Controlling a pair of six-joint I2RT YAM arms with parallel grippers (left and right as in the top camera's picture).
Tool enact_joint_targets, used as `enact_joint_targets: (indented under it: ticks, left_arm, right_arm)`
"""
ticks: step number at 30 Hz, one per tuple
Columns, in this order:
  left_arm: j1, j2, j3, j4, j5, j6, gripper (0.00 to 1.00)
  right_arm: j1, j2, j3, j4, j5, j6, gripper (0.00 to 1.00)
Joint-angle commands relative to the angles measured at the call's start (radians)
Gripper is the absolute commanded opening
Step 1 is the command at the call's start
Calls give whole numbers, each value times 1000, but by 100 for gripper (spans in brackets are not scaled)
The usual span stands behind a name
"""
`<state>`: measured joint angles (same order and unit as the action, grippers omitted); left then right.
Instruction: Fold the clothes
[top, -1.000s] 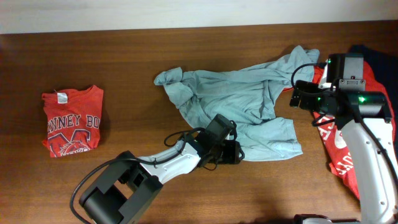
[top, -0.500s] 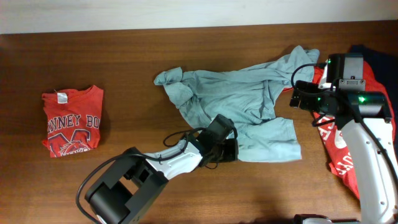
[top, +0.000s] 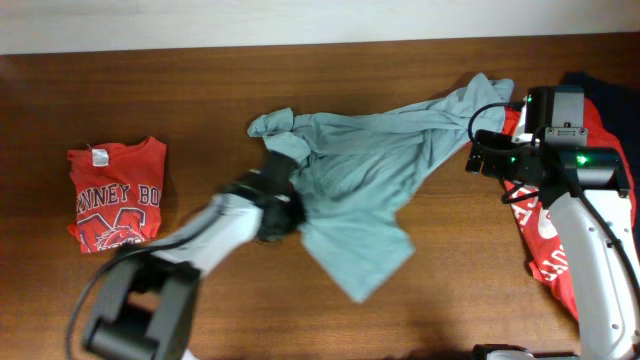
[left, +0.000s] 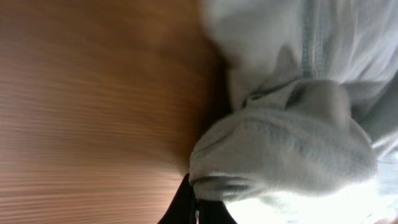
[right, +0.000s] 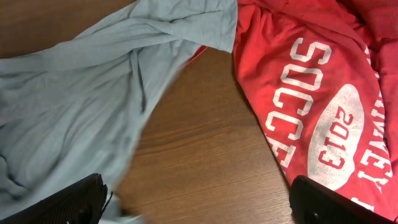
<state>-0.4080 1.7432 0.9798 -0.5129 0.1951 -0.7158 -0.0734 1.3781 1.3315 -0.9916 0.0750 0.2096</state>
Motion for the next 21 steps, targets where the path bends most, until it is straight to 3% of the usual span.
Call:
enact_joint_targets:
  ticks: [1, 3, 5, 7, 14, 15, 21]
  left_arm:
    - [188, -132, -11, -46, -61, 103, 0]
    - [281, -159, -11, -79, -61, 116, 1]
    - [330, -162, -11, -113, -52, 135, 20]
    - [343, -160, -12, -152, -50, 163, 29]
    - [336, -159, -13, -186, -110, 198, 33]
    - [336, -158, -14, -177, -117, 198, 38]
    - [336, -135, -37, -56, -105, 199, 47]
  right_arm:
    - [-6, -11, 5, 0, 13, 5, 99]
    - [-6, -11, 5, 0, 13, 5, 99]
    - [-6, -11, 5, 0, 13, 5, 99]
    - [-6, -11, 5, 0, 13, 5, 99]
    - [-6, -11, 5, -9, 13, 5, 99]
    - [-6, -11, 5, -10, 13, 5, 99]
    - [-6, -11, 5, -11, 13, 5, 99]
